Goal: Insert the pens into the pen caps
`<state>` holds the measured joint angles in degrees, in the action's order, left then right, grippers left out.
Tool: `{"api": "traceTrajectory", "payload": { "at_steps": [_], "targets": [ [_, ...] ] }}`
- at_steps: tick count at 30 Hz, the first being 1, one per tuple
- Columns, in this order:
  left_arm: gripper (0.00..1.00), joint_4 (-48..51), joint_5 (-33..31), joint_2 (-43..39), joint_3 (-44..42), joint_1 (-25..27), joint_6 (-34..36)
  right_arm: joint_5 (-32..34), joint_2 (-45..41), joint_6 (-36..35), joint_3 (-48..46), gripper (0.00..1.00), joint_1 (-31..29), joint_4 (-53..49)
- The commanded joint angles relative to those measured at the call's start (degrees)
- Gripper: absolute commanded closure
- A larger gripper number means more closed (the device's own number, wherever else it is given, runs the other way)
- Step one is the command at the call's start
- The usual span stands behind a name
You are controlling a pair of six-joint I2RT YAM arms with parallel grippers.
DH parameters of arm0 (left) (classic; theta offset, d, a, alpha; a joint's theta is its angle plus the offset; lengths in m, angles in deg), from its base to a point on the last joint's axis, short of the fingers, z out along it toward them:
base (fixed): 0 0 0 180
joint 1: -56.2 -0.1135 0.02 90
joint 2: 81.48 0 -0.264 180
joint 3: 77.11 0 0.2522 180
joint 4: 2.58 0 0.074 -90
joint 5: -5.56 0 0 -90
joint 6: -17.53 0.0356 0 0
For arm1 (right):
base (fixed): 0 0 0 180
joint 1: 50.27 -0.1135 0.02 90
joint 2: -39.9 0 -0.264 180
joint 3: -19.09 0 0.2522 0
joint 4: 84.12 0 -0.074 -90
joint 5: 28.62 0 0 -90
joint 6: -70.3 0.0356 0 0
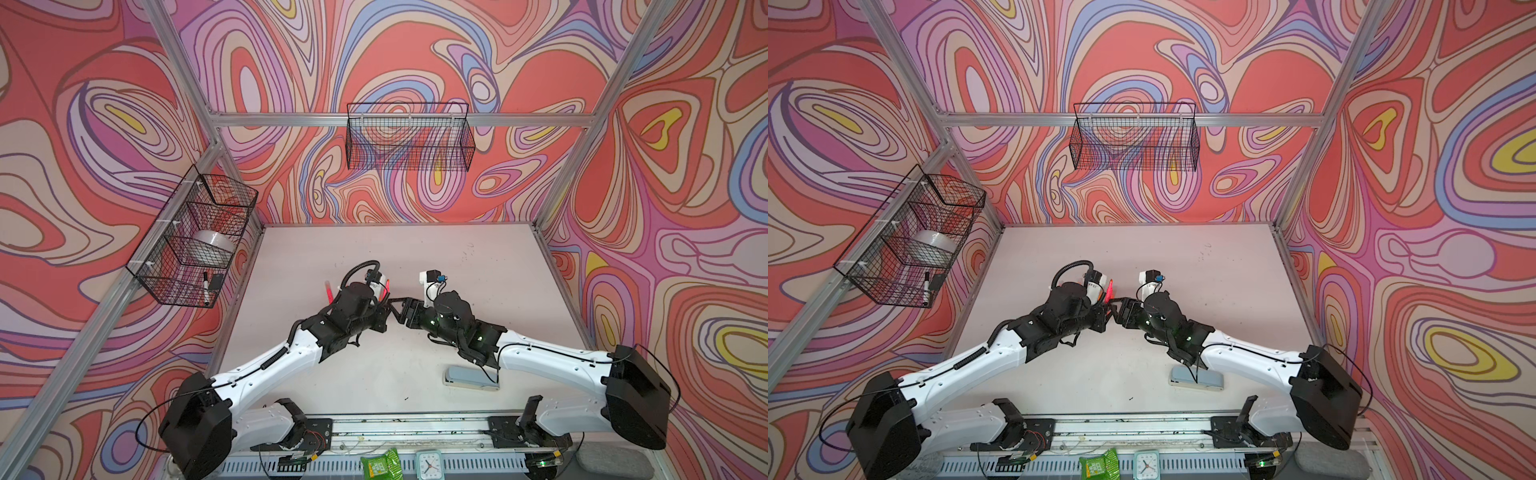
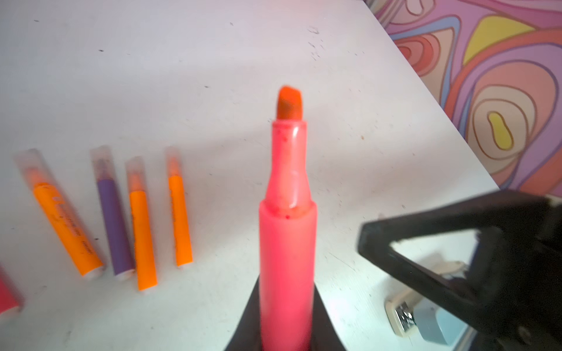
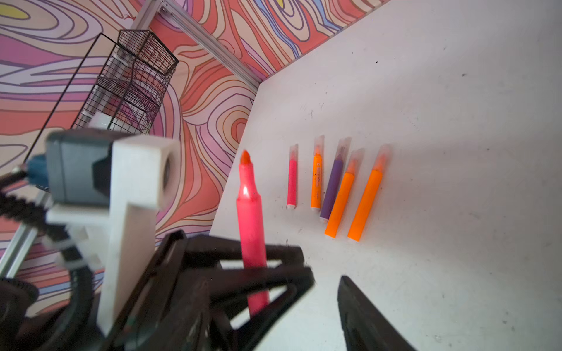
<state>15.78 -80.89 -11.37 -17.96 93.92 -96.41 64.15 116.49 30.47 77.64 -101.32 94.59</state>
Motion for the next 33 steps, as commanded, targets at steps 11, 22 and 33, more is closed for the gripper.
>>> {"api": "traceTrajectory", "payload": {
  "at_steps": [11, 22, 33],
  "targets": [
    [1.0, -5.8, -6.8, 8.9, 13.9, -7.7, 13.6, 1.9, 14.2, -7.3, 10.8, 0.2, 22.7, -5.1],
    [1.0, 14.7, -7.3, 1.9, 23.3, -7.7, 13.8, 2.5, 21.0, 3.1, 40.0, 0.22, 24.8, -46.5],
    [1.0, 21.6, -14.4, -11.0, 8.1, -8.0, 14.7, -4.0, 12.7, 6.8, 38.0, 0.29, 24.9, -82.6]
  ]
}}
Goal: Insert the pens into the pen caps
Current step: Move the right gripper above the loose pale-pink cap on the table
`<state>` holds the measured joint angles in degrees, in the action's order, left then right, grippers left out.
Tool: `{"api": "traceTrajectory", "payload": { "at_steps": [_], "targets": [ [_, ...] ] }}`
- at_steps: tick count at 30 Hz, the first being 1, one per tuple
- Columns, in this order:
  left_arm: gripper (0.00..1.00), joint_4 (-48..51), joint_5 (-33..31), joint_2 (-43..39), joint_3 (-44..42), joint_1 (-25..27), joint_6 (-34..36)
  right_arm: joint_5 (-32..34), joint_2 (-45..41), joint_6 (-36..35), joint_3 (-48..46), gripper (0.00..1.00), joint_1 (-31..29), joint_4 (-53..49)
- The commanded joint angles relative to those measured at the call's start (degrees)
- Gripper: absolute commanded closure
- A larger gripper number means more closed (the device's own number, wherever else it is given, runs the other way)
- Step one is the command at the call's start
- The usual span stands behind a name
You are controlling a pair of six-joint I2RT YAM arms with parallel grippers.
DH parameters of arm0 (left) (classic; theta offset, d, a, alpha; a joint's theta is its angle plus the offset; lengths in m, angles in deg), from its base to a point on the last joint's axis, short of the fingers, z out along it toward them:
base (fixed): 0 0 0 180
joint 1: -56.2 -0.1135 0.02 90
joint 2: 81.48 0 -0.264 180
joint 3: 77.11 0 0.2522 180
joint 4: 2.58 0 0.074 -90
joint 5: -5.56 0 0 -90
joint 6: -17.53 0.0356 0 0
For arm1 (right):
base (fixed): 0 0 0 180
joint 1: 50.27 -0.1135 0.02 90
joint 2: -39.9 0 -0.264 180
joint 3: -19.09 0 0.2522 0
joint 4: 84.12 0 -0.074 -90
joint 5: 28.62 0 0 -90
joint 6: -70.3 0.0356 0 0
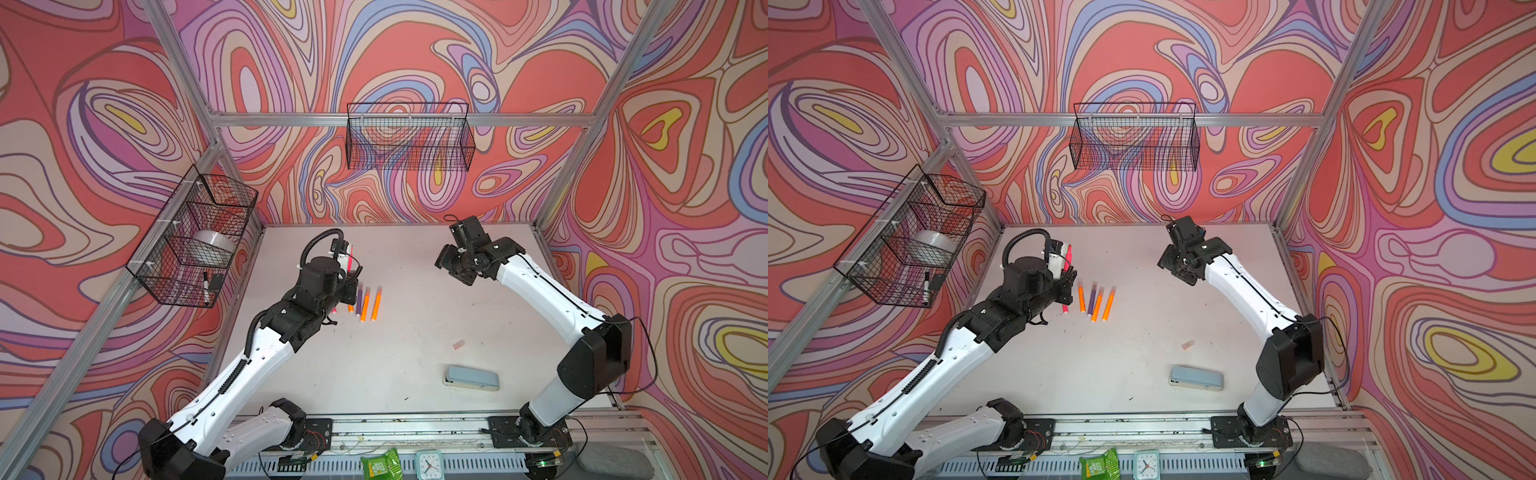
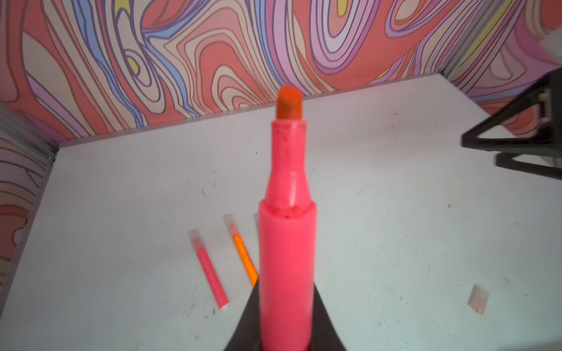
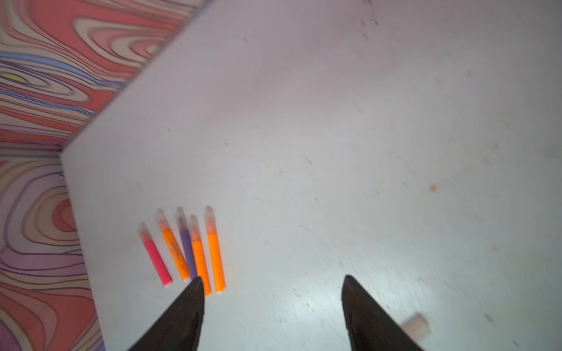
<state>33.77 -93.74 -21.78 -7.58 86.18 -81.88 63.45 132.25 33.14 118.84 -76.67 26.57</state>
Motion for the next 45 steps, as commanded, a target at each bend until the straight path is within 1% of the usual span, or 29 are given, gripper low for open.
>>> {"api": "traceTrajectory", "payload": {
  "at_steps": [1, 3, 5, 6, 7, 9, 10, 12, 14, 17, 19, 22, 24, 27, 30, 34, 38, 45],
  "targets": [
    [1.0, 3.8, 0.2, -0.2, -2.6, -0.4, -0.7, -3.9, -4.4, 4.3, -3.7, 0.29, 0.2, -15.8],
    [1.0, 4.1, 4.4, 1.5, -2.4, -0.3, -0.5, -3.7, -6.0, 4.0, -5.2, 0.28, -0.2, -15.7],
    [1.0, 3.1, 8.9, 2.8, -4.3, -0.3, 2.6, -3.4, -5.9, 4.0, -7.9, 0.26, -0.2, -15.1],
    [1.0, 2.5, 9.1, 3.4, -4.7, 0.4, 4.2, -3.8, -5.0, 4.6, -9.7, 0.28, -0.2, -15.4],
    [1.0, 4.2, 11.4, 4.6, -2.4, 0.6, 4.7, -4.0, -3.7, 6.7, -10.8, 0.32, -0.2, -17.4],
    [1.0, 5.4, 12.4, 5.5, 0.1, 0.4, 5.5, -5.5, -3.0, 10.3, -12.5, 0.35, -0.9, -19.0],
    [1.0, 5.9, 11.8, 5.6, 0.6, 0.5, 6.5, -5.8, -3.5, 11.8, -13.0, 0.36, -1.7, -19.4],
    [1.0, 6.8, 10.1, 5.4, 0.6, 0.4, 8.2, -4.7, -4.7, 13.3, -13.1, 0.33, -2.7, -19.4],
    [1.0, 8.2, 9.9, 5.3, 0.8, 0.3, 9.5, -5.4, -4.5, 14.7, -13.7, 0.33, -2.4, -18.4],
    [1.0, 12.9, 11.3, 6.7, 4.0, 0.3, 10.9, -7.3, -1.4, 15.1, -12.8, 0.39, -2.8, -15.3],
    [1.0, 15.0, 12.7, 7.4, 5.3, 0.3, 10.0, -6.8, 0.8, 15.8, -12.7, 0.39, -3.4, -13.6],
    [1.0, 14.2, 15.4, 6.5, 3.8, 0.3, 7.1, -7.1, 2.0, 17.1, -15.0, 0.4, -3.4, -8.4],
    [1.0, 13.7, 17.0, 5.7, 3.0, 0.3, 6.0, -6.2, 2.8, 16.4, -16.5, 0.41, -3.4, -4.9],
    [1.0, 13.7, 17.0, 4.8, 2.6, 0.3, 4.7, -4.1, 4.5, 15.7, -17.3, 0.43, -3.4, -4.4],
    [1.0, 15.1, 17.7, 5.2, 3.8, 0.3, 4.1, -2.8, 3.3, 16.4, -19.8, 0.43, -3.4, -2.4],
    [1.0, 16.7, 21.3, 5.7, 4.5, 0.3, 4.3, -1.3, 1.5, 17.6, -25.2, 0.43, -3.4, 0.5],
    [1.0, 16.9, 22.5, 4.8, 4.7, 0.3, 3.5, -0.5, 0.7, 17.6, -28.2, 0.44, -3.4, 3.1],
    [1.0, 20.3, 22.6, 5.2, 7.7, 0.3, 5.0, 1.0, -0.9, 19.3, -32.3, 0.51, -3.4, 7.2]
  ]
}}
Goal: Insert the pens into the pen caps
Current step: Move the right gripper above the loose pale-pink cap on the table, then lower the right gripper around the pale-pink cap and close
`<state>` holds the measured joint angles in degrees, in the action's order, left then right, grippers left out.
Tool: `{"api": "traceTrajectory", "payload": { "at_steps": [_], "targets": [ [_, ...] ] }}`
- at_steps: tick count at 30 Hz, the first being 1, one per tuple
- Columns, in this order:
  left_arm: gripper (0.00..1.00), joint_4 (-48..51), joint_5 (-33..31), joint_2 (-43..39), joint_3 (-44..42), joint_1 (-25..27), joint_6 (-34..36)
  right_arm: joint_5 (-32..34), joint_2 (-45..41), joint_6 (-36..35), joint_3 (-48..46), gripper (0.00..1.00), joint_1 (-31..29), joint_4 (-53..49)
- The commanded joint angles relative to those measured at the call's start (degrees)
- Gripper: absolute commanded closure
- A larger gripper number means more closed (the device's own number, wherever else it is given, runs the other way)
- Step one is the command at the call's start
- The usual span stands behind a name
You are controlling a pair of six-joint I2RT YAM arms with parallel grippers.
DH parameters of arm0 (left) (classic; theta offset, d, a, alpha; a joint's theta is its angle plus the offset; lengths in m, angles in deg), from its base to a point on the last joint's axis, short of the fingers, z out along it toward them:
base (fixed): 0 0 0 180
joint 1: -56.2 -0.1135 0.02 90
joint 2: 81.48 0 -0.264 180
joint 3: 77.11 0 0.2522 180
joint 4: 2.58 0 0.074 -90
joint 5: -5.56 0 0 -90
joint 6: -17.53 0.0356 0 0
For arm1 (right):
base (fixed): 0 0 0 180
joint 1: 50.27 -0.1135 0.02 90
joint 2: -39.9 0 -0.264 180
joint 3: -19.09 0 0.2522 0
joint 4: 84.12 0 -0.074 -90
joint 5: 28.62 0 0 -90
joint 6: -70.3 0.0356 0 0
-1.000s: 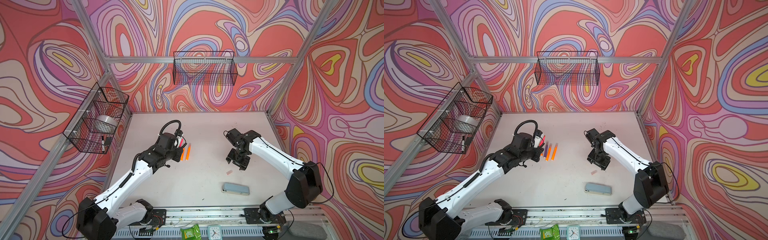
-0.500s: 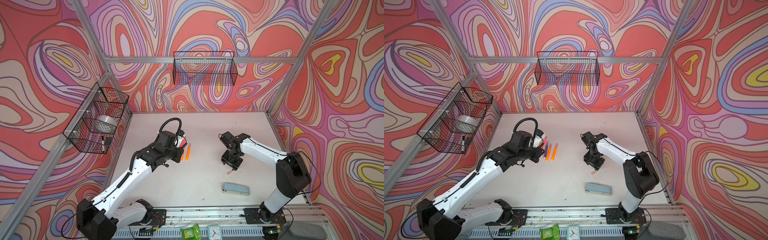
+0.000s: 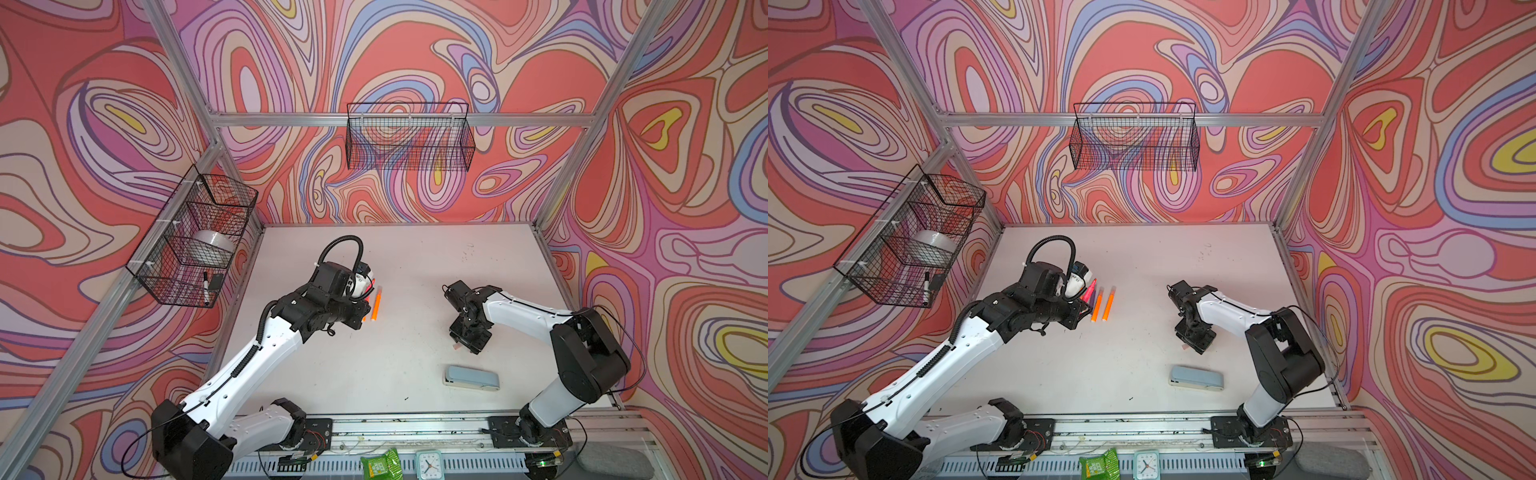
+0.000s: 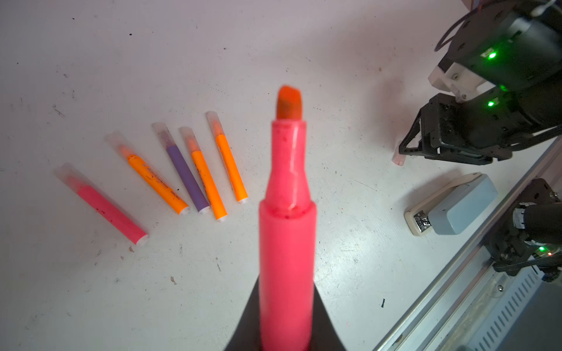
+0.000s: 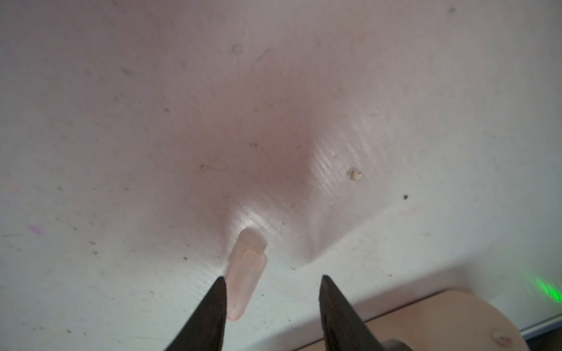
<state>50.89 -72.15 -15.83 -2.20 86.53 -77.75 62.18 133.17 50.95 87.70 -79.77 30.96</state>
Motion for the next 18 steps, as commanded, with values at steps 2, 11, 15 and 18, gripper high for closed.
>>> {"api": "traceTrajectory", "payload": {
  "at_steps": [2, 11, 15, 18],
  "targets": [
    [1.0, 3.1, 1.1, -0.9, 2.2, -0.1, 1.1, 2.7, -2.0, 1.7, -1.6, 0.53, -0.3, 3.6],
    [1.0, 1.4, 1.2, 0.6, 1.9, 0.0, 0.9, 3.1, 0.4, 3.2, -2.0, 0.57, -0.8, 7.0],
    [1.0, 1.5, 1.4, 1.5, 2.8, -0.1, 1.2, 2.5, 2.4, 3.4, -0.9, 0.59, -1.7, 7.0],
    [1.0, 1.6, 1.4, 1.5, 3.0, -0.1, 1.1, 2.0, 3.3, 3.7, -0.1, 0.59, -3.1, 5.8]
  ]
}}
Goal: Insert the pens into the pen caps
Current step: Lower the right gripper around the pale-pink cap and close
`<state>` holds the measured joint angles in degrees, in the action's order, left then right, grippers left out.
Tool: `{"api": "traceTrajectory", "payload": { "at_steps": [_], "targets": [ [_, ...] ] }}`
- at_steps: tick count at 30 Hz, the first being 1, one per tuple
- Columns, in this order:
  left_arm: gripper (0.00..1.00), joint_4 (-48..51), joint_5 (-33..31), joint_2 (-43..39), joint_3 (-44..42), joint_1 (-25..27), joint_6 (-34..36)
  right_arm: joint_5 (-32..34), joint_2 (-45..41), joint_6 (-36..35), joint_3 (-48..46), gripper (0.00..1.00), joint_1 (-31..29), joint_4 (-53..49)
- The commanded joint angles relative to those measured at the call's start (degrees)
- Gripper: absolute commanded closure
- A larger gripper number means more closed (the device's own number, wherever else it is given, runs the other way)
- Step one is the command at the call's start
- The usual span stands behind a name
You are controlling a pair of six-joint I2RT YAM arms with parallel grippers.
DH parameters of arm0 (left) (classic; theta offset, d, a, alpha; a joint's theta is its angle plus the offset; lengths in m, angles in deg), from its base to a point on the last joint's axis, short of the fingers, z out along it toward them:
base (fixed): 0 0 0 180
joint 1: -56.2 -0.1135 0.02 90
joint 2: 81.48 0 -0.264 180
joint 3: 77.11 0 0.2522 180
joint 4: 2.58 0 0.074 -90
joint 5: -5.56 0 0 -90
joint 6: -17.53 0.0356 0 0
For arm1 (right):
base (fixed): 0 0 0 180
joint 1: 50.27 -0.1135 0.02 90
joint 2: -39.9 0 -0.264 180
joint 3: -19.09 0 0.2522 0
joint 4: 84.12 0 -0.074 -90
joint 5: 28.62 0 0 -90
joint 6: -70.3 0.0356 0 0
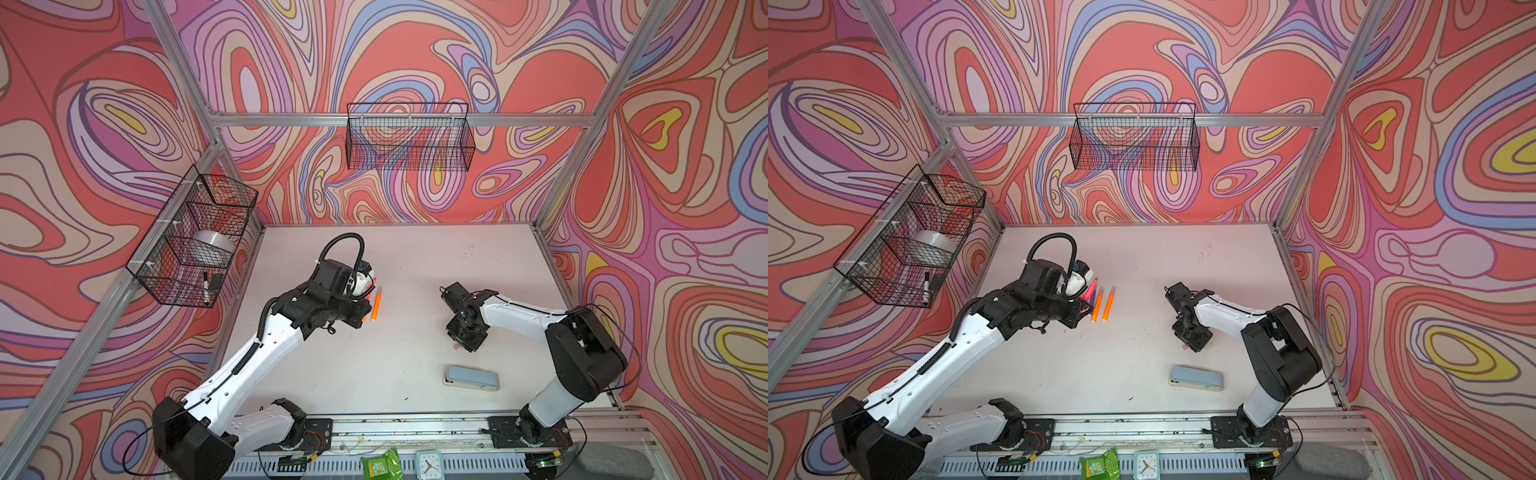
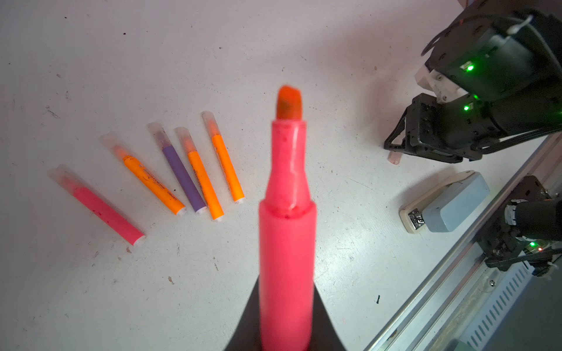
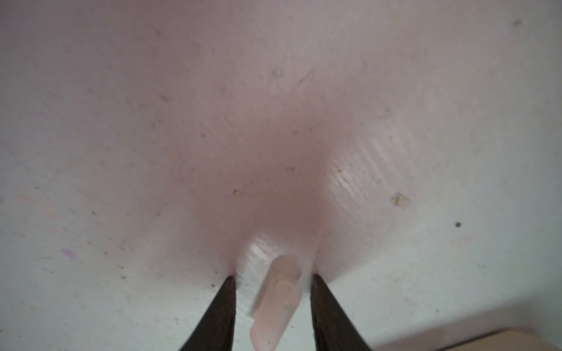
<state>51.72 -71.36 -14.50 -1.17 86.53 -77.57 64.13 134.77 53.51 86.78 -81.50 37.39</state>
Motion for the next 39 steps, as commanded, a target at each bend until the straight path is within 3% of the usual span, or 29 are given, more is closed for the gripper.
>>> {"api": "traceTrajectory", "payload": {
  "at_steps": [1, 7, 13, 39],
  "targets": [
    [1.0, 0.8, 0.5, 0.1, 2.0, -0.1, 0.9, 0.1, 1.8, 1.3, 0.8, 0.59, -1.9, -1.0],
    [1.0, 0.8, -0.3, -0.4, 1.3, -0.1, 0.8, 0.2, 2.6, 1.3, 0.2, 0.6, -3.2, -1.6],
    [1.0, 0.8, -0.8, -1.4, 0.7, 0.0, -0.1, 0.0, 3.2, 1.0, -1.4, 0.66, -3.1, -0.7],
    [1.0, 2.6, 0.9, -1.8, 1.5, 0.0, -0.6, 3.8, 1.5, 5.1, -6.0, 0.71, -3.3, 0.0]
  ]
}}
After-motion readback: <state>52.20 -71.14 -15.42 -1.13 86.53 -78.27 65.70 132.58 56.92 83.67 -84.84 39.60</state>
